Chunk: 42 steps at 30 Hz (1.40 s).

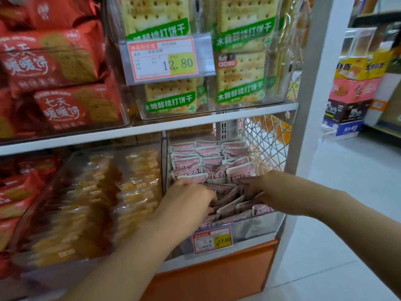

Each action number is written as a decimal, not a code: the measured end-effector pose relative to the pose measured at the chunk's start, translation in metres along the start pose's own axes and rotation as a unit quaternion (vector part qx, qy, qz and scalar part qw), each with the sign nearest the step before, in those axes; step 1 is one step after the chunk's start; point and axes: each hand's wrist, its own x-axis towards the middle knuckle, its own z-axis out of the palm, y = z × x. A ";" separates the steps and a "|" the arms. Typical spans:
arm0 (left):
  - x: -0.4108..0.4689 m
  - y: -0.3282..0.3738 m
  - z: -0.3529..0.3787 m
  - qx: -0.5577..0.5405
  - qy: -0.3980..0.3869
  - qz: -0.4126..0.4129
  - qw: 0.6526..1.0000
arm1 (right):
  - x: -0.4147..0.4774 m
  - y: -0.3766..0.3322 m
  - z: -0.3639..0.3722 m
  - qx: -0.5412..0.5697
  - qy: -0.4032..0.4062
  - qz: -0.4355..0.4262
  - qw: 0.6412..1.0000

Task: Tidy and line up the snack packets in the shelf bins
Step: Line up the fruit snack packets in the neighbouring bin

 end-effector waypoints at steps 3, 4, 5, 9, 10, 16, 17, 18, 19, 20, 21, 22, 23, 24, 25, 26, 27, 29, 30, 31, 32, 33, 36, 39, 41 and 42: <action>0.005 -0.002 0.001 -0.001 -0.008 -0.012 1.000 | 0.002 -0.001 0.002 -0.039 -0.002 0.013 0.999; 0.005 -0.004 0.001 0.002 -0.011 -0.019 1.000 | 0.001 -0.002 0.001 -0.071 -0.001 0.014 0.997; 0.005 -0.007 0.001 0.007 -0.015 -0.025 1.000 | 0.001 -0.004 -0.001 -0.114 0.006 0.014 0.993; -0.001 -0.025 0.004 0.015 -0.003 -0.009 1.000 | -0.008 -0.002 -0.012 -0.274 0.058 0.034 0.959; -0.003 -0.026 0.005 0.012 -0.002 -0.003 1.000 | -0.010 -0.003 -0.012 -0.294 0.058 0.038 0.953; -0.006 -0.020 -0.003 0.020 -0.066 -0.042 0.997 | -0.014 -0.008 -0.001 -0.284 0.036 0.036 0.957; -0.007 -0.019 -0.008 0.006 -0.056 -0.048 0.997 | -0.015 -0.007 0.000 -0.272 0.037 0.038 0.961; -0.007 -0.015 -0.015 -0.017 -0.033 -0.048 0.998 | -0.016 -0.005 0.001 -0.258 0.038 0.042 0.965; -0.006 -0.007 -0.022 -0.051 -0.002 -0.039 0.998 | -0.017 -0.004 0.001 -0.237 0.039 0.048 0.970; -0.003 0.004 -0.028 -0.090 0.025 -0.023 0.995 | -0.020 -0.004 -0.001 -0.197 0.042 0.059 0.978; 0.003 0.016 -0.032 -0.127 0.034 -0.006 0.991 | -0.026 -0.004 -0.004 -0.141 0.049 0.072 0.986; 0.010 0.029 -0.032 -0.155 0.023 0.006 0.988 | -0.033 -0.004 -0.008 -0.084 0.062 0.085 0.991; 0.019 0.038 -0.030 -0.171 -0.001 0.013 0.985 | -0.041 -0.002 -0.012 -0.035 0.082 0.095 0.991; 0.030 0.045 -0.024 -0.177 -0.027 0.015 0.984 | -0.050 0.001 -0.012 0.007 0.099 0.107 0.989; 0.040 0.050 -0.019 -0.175 -0.046 0.013 0.984 | -0.059 0.005 -0.010 0.044 0.113 0.120 0.985; 0.049 0.054 -0.013 -0.167 -0.059 0.010 0.984 | -0.067 0.007 -0.005 0.075 0.124 0.130 0.981; 0.056 0.057 -0.010 -0.153 -0.067 0.009 0.986 | -0.073 0.007 0.000 0.093 0.130 0.136 0.978; 0.066 0.061 -0.006 -0.102 -0.079 0.018 0.991 | -0.076 0.007 0.011 0.106 0.134 0.139 0.975; 0.069 0.063 -0.006 -0.069 -0.086 0.027 0.994 | -0.074 0.008 0.016 0.102 0.139 0.136 0.976; 0.072 0.064 -0.008 -0.037 -0.098 0.034 0.994 | -0.070 0.010 0.019 0.091 0.146 0.132 0.976; 0.073 0.065 -0.010 -0.012 -0.111 0.040 0.993 | -0.066 0.011 0.023 0.077 0.155 0.129 0.976; 0.074 0.066 -0.013 0.005 -0.123 0.043 0.991 | -0.062 0.014 0.025 0.064 0.165 0.128 0.976; 0.073 0.068 -0.016 0.024 -0.126 0.044 0.991 | -0.056 0.018 0.029 0.054 0.159 0.131 0.977; 0.066 0.066 -0.014 0.014 -0.040 0.041 0.998 | -0.052 0.017 0.032 0.071 0.150 0.123 0.978; 0.060 0.060 -0.011 -0.046 0.035 0.026 0.998 | -0.049 0.019 0.033 0.079 0.155 0.118 0.978; 0.056 0.055 -0.010 -0.086 0.075 0.014 0.993 | -0.048 0.020 0.033 0.085 0.153 0.114 0.978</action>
